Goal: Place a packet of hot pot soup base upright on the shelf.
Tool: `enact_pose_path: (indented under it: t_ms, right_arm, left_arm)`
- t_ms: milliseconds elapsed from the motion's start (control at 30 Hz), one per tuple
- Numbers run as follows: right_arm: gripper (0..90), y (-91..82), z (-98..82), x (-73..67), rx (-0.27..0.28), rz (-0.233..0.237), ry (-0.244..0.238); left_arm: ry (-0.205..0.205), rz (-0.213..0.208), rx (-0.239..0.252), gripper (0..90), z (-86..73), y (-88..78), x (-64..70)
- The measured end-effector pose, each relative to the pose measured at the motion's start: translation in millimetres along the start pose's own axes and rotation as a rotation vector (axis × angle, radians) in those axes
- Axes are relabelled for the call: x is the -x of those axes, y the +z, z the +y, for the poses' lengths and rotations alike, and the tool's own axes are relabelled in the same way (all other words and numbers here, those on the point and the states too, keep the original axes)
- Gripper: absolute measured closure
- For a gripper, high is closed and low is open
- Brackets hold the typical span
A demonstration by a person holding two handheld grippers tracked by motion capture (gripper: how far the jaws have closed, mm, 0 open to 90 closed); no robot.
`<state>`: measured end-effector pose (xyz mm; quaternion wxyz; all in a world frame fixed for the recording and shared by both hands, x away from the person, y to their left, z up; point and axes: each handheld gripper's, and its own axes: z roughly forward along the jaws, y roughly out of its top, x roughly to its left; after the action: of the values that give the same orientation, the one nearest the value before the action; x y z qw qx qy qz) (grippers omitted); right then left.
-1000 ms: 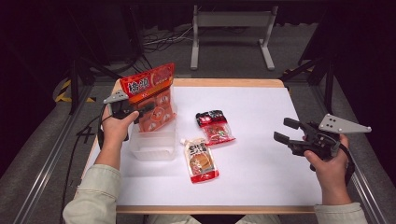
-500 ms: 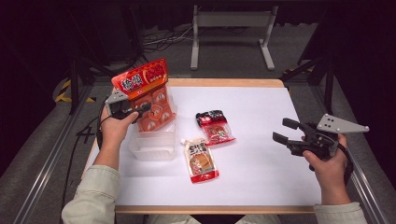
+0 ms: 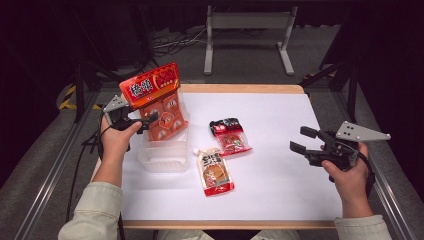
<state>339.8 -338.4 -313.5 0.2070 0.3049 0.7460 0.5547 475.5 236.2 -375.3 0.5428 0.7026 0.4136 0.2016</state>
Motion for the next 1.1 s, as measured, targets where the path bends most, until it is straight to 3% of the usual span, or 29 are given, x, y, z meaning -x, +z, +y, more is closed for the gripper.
enact_pose_path:
  t_ms: [133, 200, 400, 433, 467, 533, 800, 967, 1100]
  right_arm:
    - [32.4, 0.0, -0.5, 1.4, 0.000, -0.001, 0.004]
    - [32.4, -0.3, -0.4, 1.8, 0.003, 0.000, 0.004]
    - [32.3, -1.4, -2.6, 5.4, -0.002, -0.003, 0.010]
    - [32.3, -1.4, -3.1, 5.8, -0.006, -0.005, 0.010]
    - [32.1, -1.2, -3.7, 5.9, -0.010, -0.008, 0.010]
    - [31.7, -1.1, -3.9, 5.6, -0.012, -0.007, 0.010]
    - [31.5, 5.2, -6.2, 4.6, -0.031, -0.008, 0.003]
    - [31.5, 7.7, -6.0, 3.3, -0.032, -0.001, 0.000]
    - [31.6, 9.8, -5.9, 2.8, -0.035, 0.005, -0.003]
  left_arm:
    - [0.018, -0.006, -0.020, 4.9, 2.2, -5.4, 5.4]
    - [0.050, 0.014, -0.041, 4.3, 2.6, -10.8, 8.4]
    - [0.053, 0.006, -0.059, 2.0, -1.2, -26.6, 13.8]
    - [0.052, 0.010, -0.066, 1.8, -2.6, -30.1, 15.1]
    - [0.055, 0.039, -0.110, 2.8, -6.4, -37.0, 18.3]
    - [0.059, 0.044, -0.116, 2.7, -8.2, -40.0, 19.8]
    - [0.065, -0.037, -0.050, 4.2, -24.6, -75.7, 45.7]
    - [0.094, -0.086, -0.074, 5.1, -28.7, -83.2, 64.2]
    - [0.116, -0.093, -0.053, 5.6, -25.2, -87.1, 71.6]
